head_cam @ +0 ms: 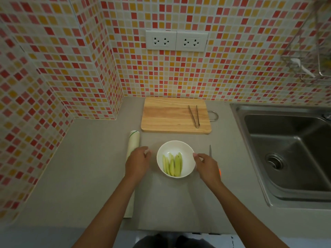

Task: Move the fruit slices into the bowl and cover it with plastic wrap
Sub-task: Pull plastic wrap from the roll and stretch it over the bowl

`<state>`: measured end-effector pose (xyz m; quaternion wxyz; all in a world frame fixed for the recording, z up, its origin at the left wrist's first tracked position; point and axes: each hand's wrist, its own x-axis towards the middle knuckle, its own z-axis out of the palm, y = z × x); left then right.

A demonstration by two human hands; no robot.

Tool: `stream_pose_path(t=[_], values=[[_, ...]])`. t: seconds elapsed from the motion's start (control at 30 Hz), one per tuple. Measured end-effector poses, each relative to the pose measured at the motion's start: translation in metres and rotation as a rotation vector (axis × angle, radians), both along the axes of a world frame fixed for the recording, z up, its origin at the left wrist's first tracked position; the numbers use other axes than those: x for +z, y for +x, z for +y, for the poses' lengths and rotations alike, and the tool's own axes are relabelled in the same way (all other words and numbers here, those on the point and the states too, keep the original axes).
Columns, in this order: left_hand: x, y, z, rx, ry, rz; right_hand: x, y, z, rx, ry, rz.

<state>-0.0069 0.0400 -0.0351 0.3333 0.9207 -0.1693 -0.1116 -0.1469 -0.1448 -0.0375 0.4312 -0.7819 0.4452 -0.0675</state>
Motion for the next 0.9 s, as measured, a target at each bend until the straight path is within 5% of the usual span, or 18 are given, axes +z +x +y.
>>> stream_pose_path(t=[0.1,0.23,0.5,0.67,0.9], values=[[0.000,0.009,0.018,0.145,0.149,-0.161,0.002,-0.005,-0.006,-0.038,-0.024,-0.007],[-0.009,0.013,0.030,0.179,0.340,-0.072,0.002,-0.010,-0.006,-0.065,-0.014,-0.055],[-0.023,0.018,0.030,0.171,0.265,0.093,0.007,-0.009,-0.001,-0.046,-0.010,-0.070],[-0.007,0.019,0.030,0.152,0.020,0.124,0.027,-0.003,0.000,-0.099,-0.224,-0.131],[0.073,0.005,-0.006,0.002,-0.482,0.216,0.094,0.046,0.025,0.043,0.214,-0.422]])
